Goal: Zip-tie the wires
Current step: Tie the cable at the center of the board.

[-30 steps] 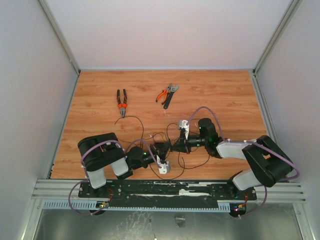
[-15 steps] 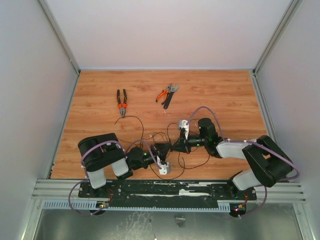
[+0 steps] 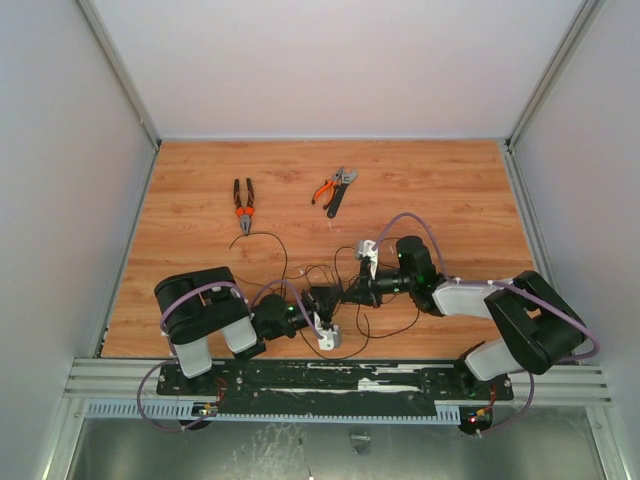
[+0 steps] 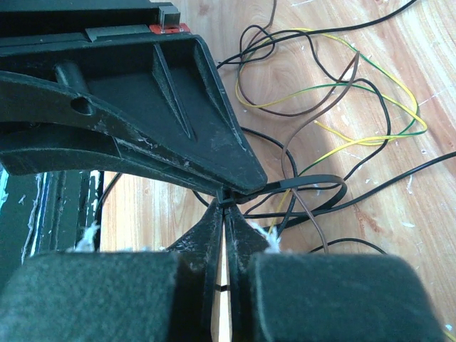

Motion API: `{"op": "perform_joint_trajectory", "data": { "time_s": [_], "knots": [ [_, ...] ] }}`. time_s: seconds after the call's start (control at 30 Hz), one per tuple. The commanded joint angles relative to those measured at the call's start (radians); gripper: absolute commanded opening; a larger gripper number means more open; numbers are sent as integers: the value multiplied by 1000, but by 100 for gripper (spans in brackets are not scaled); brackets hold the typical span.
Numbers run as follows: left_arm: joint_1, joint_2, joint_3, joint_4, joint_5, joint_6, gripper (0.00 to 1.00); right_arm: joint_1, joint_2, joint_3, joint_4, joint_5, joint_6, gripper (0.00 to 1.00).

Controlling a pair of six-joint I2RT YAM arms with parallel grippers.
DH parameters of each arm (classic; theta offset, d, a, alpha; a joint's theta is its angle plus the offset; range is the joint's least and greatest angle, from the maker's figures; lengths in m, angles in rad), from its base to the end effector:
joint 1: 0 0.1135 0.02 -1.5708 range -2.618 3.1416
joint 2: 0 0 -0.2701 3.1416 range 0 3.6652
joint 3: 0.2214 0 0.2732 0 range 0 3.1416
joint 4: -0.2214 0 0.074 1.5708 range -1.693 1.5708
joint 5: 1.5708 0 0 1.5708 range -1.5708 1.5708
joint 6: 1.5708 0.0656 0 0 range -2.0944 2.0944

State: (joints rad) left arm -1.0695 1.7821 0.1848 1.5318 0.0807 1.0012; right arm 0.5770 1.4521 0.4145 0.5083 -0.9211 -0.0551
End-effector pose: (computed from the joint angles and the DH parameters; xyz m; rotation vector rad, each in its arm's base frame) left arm 0.1245 -0.2381 0.1004 1.4388 0.7816 -0.1183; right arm 0.2005 0.1929 0.1253 -1.1807 1.7510 1.2743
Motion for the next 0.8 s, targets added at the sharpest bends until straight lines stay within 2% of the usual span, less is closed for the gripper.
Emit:
{"op": "perform_joint_trajectory", "data": {
  "time_s": [0.0,0.33,0.77],
  "knots": [
    [-14,-26,17,307,12,3,20,7,-12,10,2,-17,-14,0],
    [-16,-25,20,301,28,-2,17,9,-16,12,7,-10,-11,0],
    [-26,-19,16,286,21,20,0,5,-7,28,13,-12,24,0]
  ]
}}
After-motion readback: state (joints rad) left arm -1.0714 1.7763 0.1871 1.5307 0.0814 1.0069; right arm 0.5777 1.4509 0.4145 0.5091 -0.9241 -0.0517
